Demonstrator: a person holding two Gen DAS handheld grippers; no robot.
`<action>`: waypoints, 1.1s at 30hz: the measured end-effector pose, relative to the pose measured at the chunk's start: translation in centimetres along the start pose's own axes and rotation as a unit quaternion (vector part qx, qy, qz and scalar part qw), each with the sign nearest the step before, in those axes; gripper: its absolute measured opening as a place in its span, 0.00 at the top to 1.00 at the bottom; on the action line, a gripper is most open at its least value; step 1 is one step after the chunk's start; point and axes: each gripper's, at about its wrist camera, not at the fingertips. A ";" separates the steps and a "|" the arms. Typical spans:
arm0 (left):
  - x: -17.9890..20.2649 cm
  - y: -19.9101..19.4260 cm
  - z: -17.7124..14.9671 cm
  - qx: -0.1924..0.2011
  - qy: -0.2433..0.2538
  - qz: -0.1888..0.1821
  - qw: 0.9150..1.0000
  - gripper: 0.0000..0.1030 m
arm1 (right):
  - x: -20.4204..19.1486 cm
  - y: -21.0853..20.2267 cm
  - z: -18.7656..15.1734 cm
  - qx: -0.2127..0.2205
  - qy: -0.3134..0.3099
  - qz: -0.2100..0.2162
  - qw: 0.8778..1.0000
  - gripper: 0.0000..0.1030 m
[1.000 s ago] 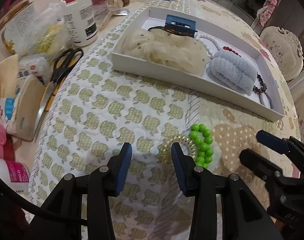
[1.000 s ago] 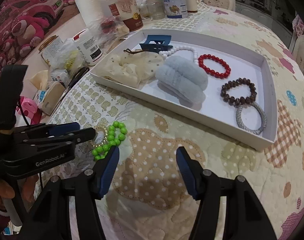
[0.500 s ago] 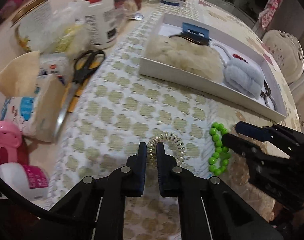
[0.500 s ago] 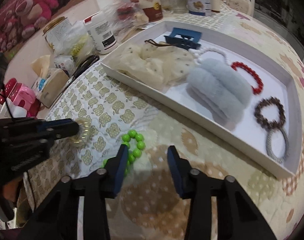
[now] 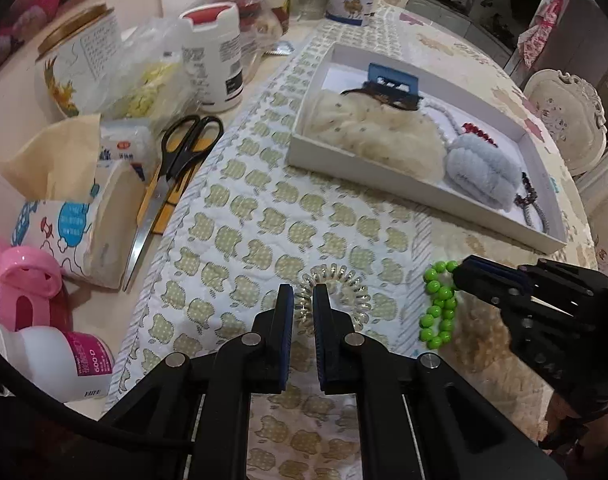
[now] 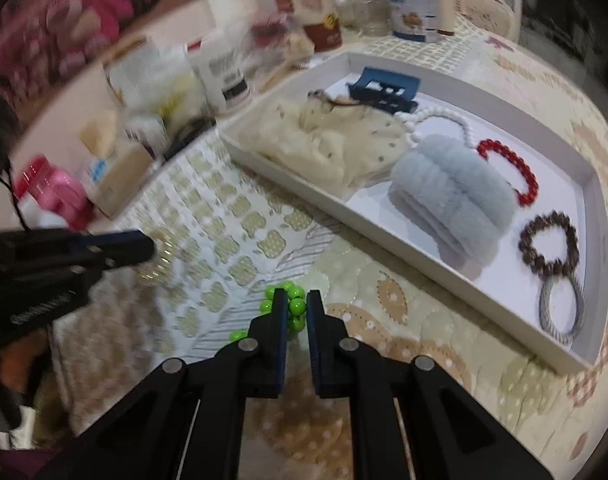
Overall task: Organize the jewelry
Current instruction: 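Grasp the gold coil hair tie with the left gripper while the right grasps the green bracelet, then carry the gold coil tie and green bracelet into the white tray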
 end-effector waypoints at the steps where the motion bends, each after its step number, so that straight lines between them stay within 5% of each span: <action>1: 0.1 -0.2 0.1 0.002 0.001 -0.001 1.000 0.95 | 0.2 -1.0 0.0 0.009 0.006 0.004 1.000 0.91; 8: 2.5 -2.0 1.9 0.028 0.017 -0.010 0.999 0.95 | 1.4 -6.3 0.8 0.056 0.030 0.021 0.998 0.91; 18: 6.4 -4.0 6.4 0.077 0.053 -0.017 0.996 0.95 | 4.7 -11.9 2.6 0.107 0.040 -0.018 0.993 0.91; 33: 12.4 -0.5 12.9 0.084 0.100 -0.025 0.991 0.95 | 11.6 -12.1 4.8 0.115 0.088 -0.063 0.987 0.91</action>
Point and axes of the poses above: each gripper's, at about its wrist camera, not at the fingertips, and y roughly the way its jaws point, x to its right, z to its top, and after that the axes turned 3 degrees about x, right-handed
